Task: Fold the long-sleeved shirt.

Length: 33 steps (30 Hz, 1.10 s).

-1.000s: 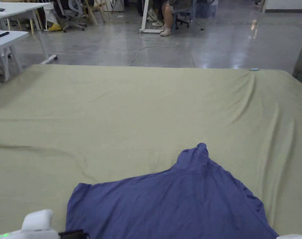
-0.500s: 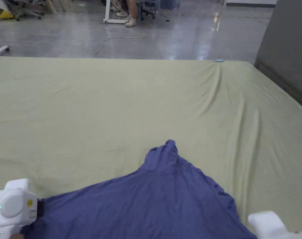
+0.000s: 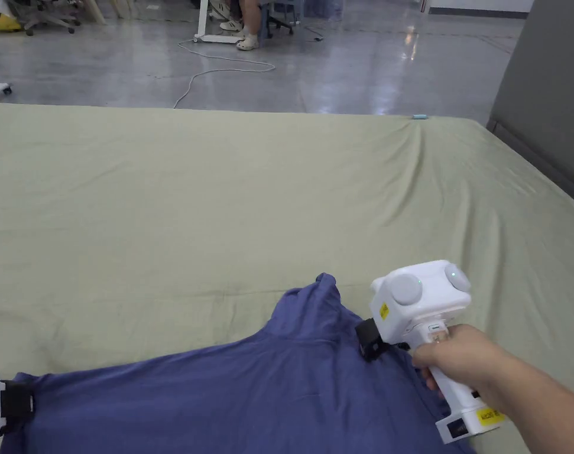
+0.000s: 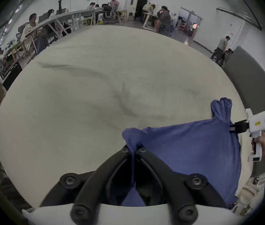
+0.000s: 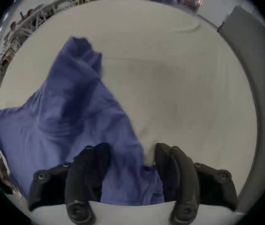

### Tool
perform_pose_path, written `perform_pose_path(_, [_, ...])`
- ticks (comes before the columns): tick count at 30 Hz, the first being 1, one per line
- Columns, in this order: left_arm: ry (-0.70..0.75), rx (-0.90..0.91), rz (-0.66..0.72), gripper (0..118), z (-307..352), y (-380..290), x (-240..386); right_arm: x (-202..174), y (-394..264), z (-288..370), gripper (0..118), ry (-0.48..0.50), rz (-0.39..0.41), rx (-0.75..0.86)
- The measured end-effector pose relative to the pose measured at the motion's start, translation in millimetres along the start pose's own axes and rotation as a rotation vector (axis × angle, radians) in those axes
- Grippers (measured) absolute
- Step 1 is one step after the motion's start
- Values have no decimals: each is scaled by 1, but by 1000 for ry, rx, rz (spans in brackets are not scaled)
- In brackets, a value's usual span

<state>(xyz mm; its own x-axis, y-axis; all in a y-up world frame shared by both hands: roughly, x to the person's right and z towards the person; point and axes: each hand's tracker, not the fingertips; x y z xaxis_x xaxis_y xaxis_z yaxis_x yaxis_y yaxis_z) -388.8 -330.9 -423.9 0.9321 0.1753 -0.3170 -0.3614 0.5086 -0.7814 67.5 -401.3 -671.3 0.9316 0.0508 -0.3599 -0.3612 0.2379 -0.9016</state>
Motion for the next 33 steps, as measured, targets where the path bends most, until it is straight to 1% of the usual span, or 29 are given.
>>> perform_pose_path(1, [-2,-1,2,0,0,0,-1,-4,-1,6,58,-76,19,23])
perform_pose_path(2, [-1,-2,5,0,0,-1,-2,-5,-4,11,49,-66,19,22])
perform_pose_path(3, [-2,-4,6,0,-2,2,-3,-6,-7,19,25,-36,29,44])
perform_pose_path(4, [-2,-2,6,0,-1,2,-4,-10,-11,28,0,-90,62,85])
perform_pose_path(5, [-7,-3,11,0,2,2,-6,-9,-17,44,0,-103,65,121])
perform_pose_path(7, [-26,5,31,0,12,3,-6,-4,-31,77,0,6,48,160])
perform_pose_path(11, [-81,57,70,0,53,4,-6,14,-84,166,0,69,4,323])
perform_pose_path(13, [-106,92,89,0,77,8,-7,21,-114,214,0,82,6,399])
perform_pose_path(16, [-120,154,77,0,120,20,2,27,-152,284,0,80,11,487])
perform_pose_path(18, [-148,208,53,0,149,34,9,28,-169,328,0,58,-6,556])
perform_pose_path(20, [-178,260,38,0,181,50,20,33,-178,371,0,61,-22,613])
perform_pose_path(23, [-242,320,42,0,221,80,34,41,-169,423,0,73,-33,654])
perform_pose_path(24, [-258,333,49,0,232,92,37,41,-164,439,0,60,-31,677])
perform_pose_path(26, [-305,373,81,0,253,120,43,43,-145,469,0,1,-14,714])
perform_pose_path(27, [-315,390,79,0,260,134,47,44,-135,482,0,-9,-21,719])
perform_pose_path(29, [-302,411,46,0,276,167,59,50,-104,509,0,-6,-29,729])
perform_pose_path(31, [-293,469,2,0,291,196,72,56,-71,533,0,-22,-52,754])
perform_pose_path(32, [-291,508,-22,0,302,213,79,56,-51,549,0,-75,-40,779])
perform_pose_path(33, [-297,538,-16,0,309,228,83,53,-36,561,0,-139,-25,804])
